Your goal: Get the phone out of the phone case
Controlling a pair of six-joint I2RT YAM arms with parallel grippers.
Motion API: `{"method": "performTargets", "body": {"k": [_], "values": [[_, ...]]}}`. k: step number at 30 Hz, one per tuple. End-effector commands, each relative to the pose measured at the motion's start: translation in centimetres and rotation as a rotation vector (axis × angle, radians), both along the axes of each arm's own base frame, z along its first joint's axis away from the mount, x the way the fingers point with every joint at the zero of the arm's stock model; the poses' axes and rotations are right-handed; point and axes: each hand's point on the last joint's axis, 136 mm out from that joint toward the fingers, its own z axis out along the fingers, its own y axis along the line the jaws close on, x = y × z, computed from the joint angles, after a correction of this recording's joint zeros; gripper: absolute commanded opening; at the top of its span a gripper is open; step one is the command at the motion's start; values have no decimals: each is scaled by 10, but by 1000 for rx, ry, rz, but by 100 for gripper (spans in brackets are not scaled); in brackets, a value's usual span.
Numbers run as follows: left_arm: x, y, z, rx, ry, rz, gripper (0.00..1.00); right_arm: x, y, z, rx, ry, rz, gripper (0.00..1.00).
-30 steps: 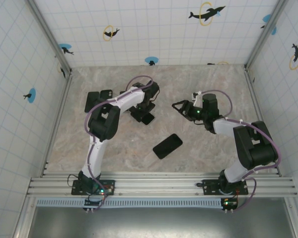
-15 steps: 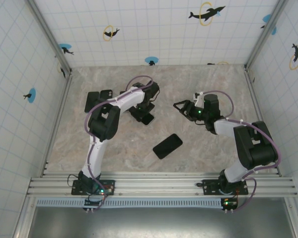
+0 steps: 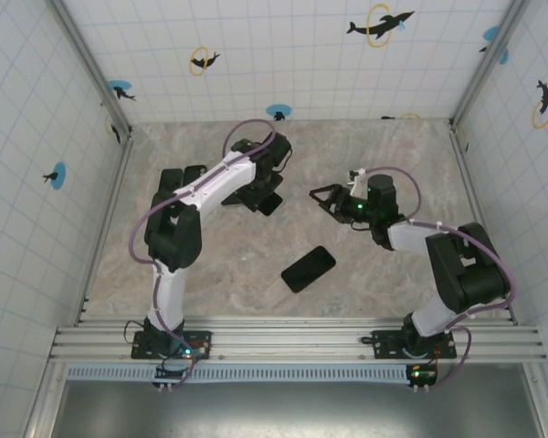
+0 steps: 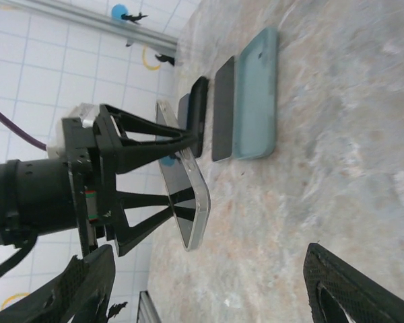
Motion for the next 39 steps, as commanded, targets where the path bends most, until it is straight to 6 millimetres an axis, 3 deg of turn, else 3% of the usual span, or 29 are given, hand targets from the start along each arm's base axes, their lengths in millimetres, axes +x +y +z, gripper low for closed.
{"method": "performTargets", "body": {"k": [1, 12, 24, 33, 39], "values": [[7, -11, 41, -71, -110, 23, 54, -6, 21, 19, 50, -40, 49, 74], [6, -48, 85, -250, -230, 4, 54, -6, 63, 32, 85, -67, 107, 59], [-4, -64, 89, -347, -248, 7, 55, 8, 71, 40, 89, -128, 53, 33], [-3, -71, 93, -391, -266, -1, 57, 14, 73, 45, 42, -208, 35, 19], [-5, -67, 92, -408, -298, -3, 73, 13, 70, 54, 38, -254, 39, 10]]}}
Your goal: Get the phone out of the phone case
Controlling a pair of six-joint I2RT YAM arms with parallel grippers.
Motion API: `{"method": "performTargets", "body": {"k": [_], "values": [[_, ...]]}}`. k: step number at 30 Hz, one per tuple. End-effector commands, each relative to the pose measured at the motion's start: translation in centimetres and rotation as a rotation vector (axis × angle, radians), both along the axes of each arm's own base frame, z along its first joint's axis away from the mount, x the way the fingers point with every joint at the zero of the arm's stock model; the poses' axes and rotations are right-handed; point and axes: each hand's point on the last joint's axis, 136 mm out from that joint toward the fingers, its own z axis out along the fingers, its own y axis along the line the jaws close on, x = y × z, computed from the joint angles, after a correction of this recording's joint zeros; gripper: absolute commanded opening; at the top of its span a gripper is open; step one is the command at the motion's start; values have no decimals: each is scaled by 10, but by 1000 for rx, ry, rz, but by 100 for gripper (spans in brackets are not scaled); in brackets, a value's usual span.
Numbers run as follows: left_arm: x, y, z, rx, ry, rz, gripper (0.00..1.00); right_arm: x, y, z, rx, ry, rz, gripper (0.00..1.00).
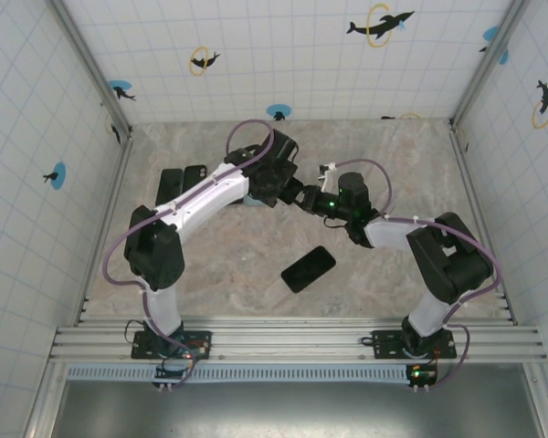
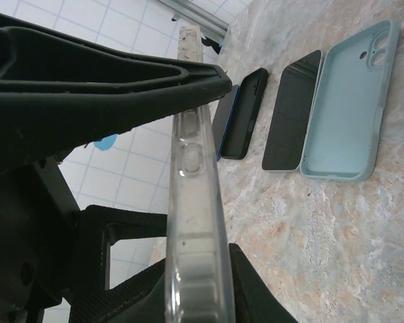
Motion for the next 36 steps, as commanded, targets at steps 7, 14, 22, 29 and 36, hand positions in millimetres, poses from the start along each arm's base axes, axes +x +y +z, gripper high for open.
{"method": "performTargets", "body": {"k": [7, 14, 22, 29, 36], "values": [[-1, 0, 32, -86, -134, -17, 94, 11, -6, 46, 57, -120, -27, 5], [9, 18, 47, 8, -241, -100, 98, 9, -22, 50, -4, -167, 6, 3], [27, 25, 81, 260, -563, -602, 98, 6, -46, 60, -83, -283, 178, 1], [5, 10, 99, 473, -820, -1215, 98, -4, -55, 47, -349, -415, 404, 1], [-9, 19, 89, 721, -879, -1615, 97, -13, -62, 43, -499, -580, 527, 0]]}}
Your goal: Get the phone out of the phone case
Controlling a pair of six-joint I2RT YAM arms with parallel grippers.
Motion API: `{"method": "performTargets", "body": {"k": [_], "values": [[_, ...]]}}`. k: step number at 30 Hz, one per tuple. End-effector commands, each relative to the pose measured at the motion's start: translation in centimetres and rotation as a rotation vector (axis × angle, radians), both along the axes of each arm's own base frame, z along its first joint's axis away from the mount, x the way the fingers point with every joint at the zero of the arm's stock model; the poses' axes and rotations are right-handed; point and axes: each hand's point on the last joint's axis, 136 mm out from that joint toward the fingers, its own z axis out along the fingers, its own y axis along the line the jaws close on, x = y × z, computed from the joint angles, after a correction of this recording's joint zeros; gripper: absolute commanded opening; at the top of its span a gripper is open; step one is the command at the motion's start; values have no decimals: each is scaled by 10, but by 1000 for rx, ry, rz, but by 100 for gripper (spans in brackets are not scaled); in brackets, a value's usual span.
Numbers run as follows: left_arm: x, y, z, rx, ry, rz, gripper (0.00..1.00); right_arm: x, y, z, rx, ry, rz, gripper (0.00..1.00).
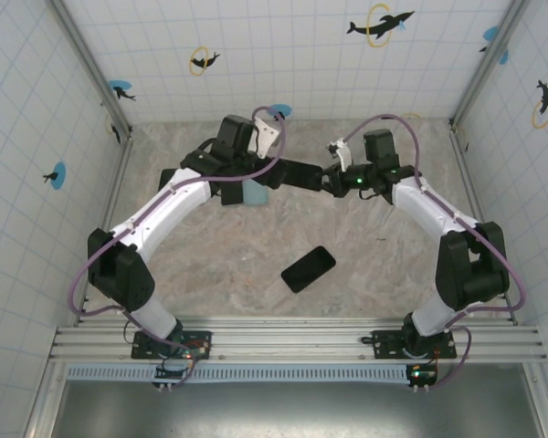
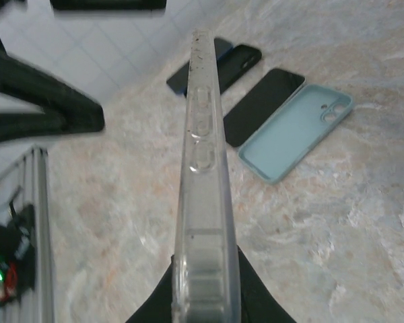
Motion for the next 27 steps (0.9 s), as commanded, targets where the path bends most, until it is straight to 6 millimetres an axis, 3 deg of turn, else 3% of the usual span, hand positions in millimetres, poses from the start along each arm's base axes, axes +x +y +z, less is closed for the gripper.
{"method": "performTargets", "body": {"k": [1, 12, 18, 22, 27], "values": [[-16, 4, 0, 197, -127, -284, 97, -20, 0, 3, -81, -133, 152, 0], [-43, 5, -32, 306, -75, -545, 96, -42, 10, 11, -197, -356, 269, 0], [-55, 0, -33, 276, -64, -615, 92, -56, 27, 19, -257, -477, 336, 0], [-63, -2, -37, 255, -31, -650, 83, -61, 32, 24, -278, -540, 358, 0], [-77, -8, -42, 223, 2, -693, 81, -66, 39, 32, -293, -609, 372, 0]]}}
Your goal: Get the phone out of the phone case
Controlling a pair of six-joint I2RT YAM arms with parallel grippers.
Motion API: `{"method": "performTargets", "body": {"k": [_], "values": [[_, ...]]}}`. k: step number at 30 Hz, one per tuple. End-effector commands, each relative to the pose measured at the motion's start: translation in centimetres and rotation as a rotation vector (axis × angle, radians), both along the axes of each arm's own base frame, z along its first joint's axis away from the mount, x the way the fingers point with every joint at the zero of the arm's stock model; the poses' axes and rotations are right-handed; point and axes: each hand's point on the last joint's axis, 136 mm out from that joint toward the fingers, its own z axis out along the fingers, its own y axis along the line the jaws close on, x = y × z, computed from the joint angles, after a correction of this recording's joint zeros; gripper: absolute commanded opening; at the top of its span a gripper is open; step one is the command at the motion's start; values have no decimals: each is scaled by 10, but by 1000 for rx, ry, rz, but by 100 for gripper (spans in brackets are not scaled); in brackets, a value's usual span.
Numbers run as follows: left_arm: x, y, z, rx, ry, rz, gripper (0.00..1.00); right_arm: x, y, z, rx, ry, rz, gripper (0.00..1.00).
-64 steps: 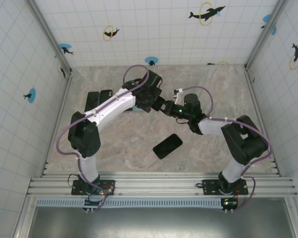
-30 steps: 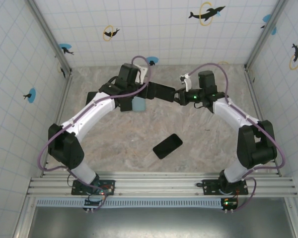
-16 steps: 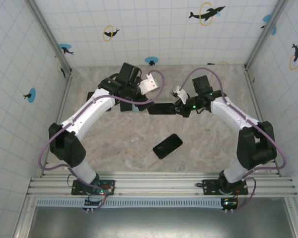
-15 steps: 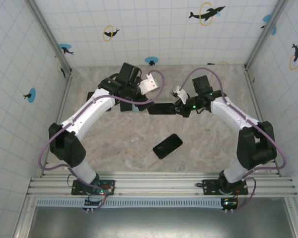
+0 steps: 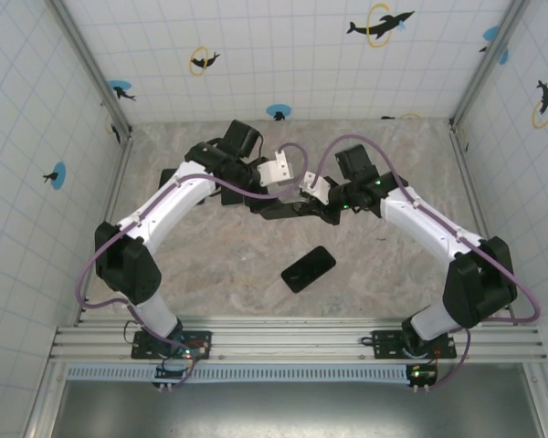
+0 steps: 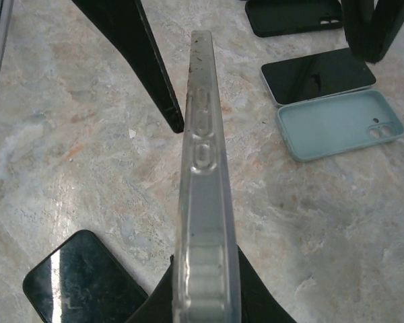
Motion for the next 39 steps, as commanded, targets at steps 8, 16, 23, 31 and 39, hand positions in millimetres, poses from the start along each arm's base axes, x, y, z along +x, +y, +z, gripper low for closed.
{"method": "performTargets", "body": {"k": [8, 16, 23, 31, 39], "values": [[-26, -11, -13, -10, 66, -106, 70, 1, 18, 52, 89, -168, 49, 0], [-28, -9, -17, 1, 42, -114, 64, 1, 19, 58, 167, -91, 29, 0], [-38, -3, -18, -9, 68, -115, 61, 1, 11, 49, 195, -22, 17, 0], [-39, -15, 6, -94, 67, -148, 49, -5, 11, 28, 106, -19, 38, 0], [-41, -19, 18, -148, 77, -159, 43, -8, 15, 28, 121, -4, 50, 0]]}}
